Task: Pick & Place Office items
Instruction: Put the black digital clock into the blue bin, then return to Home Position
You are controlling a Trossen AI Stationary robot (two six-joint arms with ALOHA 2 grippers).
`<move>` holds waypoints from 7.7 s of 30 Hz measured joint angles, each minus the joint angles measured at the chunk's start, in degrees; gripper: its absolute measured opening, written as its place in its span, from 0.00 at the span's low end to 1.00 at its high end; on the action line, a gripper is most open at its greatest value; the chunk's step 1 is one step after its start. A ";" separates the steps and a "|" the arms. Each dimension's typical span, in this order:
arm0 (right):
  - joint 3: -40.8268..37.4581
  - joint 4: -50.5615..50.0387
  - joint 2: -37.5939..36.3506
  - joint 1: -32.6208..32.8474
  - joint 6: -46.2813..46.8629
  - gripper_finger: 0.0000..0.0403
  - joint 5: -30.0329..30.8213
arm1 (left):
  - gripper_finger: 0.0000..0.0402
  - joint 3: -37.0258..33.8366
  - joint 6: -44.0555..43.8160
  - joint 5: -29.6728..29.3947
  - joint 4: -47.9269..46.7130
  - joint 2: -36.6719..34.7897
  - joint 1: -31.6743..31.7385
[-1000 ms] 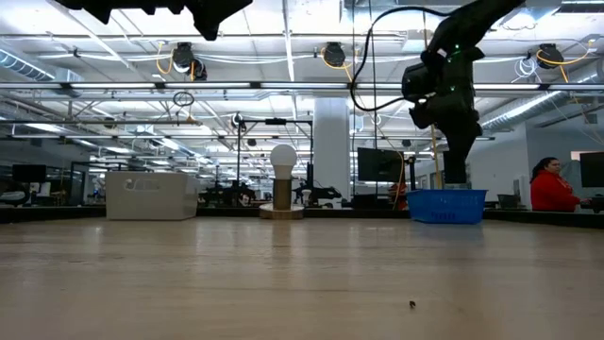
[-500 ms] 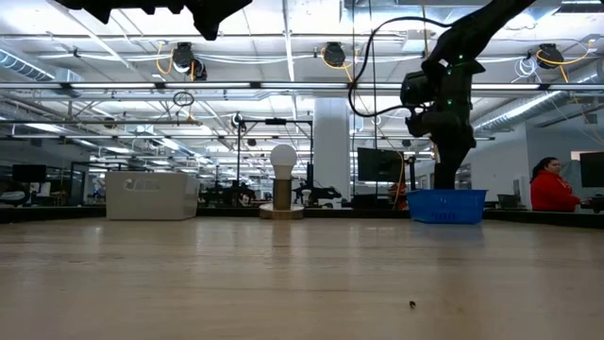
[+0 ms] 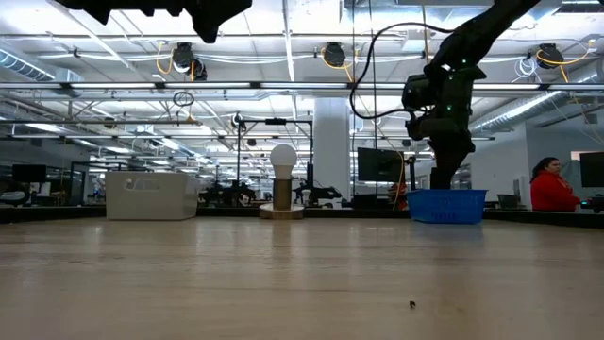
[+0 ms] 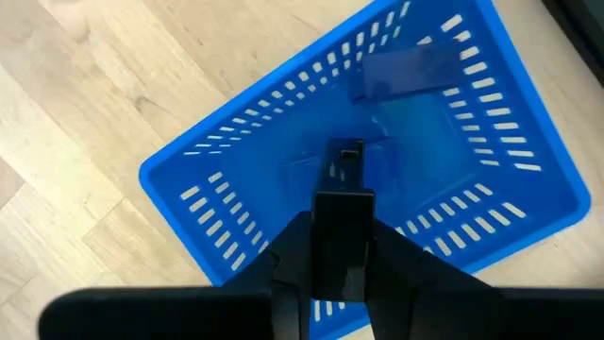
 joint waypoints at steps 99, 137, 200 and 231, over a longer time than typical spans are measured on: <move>-34.22 70.68 -46.67 60.58 11.82 0.69 7.08 | 0.66 -17.69 5.25 -28.21 -9.41 -31.12 -11.71; -53.61 54.31 -86.20 58.19 8.38 0.69 10.70 | 0.65 -25.09 6.22 -27.50 -11.22 -43.28 -14.25; -60.95 56.99 -87.70 54.41 9.26 0.69 16.26 | 0.65 -35.23 -0.98 -28.04 -2.13 -43.15 -14.25; -62.82 60.34 -87.73 54.43 11.96 0.69 13.40 | 0.65 -35.21 -0.92 -28.04 -2.11 -43.15 -14.25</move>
